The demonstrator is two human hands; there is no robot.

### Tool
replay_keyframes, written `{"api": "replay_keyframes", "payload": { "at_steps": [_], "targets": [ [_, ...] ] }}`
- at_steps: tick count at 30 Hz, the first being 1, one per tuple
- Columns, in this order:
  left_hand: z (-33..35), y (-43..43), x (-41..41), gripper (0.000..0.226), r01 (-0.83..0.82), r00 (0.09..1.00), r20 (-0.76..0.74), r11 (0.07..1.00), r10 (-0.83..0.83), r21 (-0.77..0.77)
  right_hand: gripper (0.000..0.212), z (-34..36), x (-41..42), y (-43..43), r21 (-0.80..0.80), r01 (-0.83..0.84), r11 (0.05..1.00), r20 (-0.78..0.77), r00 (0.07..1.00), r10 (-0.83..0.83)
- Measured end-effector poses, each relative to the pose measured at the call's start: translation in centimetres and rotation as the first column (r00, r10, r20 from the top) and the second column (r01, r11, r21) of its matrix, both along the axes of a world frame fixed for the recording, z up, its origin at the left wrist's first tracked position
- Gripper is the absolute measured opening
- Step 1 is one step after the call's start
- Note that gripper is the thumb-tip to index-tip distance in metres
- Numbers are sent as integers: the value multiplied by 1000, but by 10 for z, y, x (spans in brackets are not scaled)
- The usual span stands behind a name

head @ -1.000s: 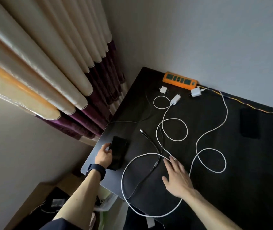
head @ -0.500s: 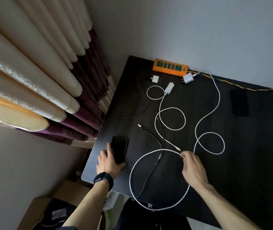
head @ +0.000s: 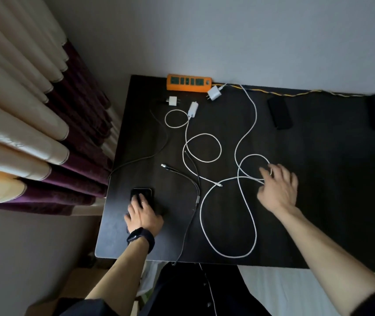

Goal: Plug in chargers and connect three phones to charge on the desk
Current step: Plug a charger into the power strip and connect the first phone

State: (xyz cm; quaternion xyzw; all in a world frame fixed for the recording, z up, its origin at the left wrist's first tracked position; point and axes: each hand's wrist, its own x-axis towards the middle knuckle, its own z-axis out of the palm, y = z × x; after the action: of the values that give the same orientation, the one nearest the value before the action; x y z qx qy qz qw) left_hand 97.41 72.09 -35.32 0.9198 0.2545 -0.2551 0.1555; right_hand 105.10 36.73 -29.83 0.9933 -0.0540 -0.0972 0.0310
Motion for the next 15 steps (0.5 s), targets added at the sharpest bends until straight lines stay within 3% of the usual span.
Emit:
{"api": "replay_keyframes", "payload": {
  "at_steps": [7,15],
  "targets": [
    [10,-8,35,73,176,983,55,982,-173,-61,51,-16,-19,50,189,-9,982,-62,998,21],
    [11,14,142,65,47,969,247,996,-27,-79,48,-13,90,113,426,-122,896,-40,987,154]
  ]
}}
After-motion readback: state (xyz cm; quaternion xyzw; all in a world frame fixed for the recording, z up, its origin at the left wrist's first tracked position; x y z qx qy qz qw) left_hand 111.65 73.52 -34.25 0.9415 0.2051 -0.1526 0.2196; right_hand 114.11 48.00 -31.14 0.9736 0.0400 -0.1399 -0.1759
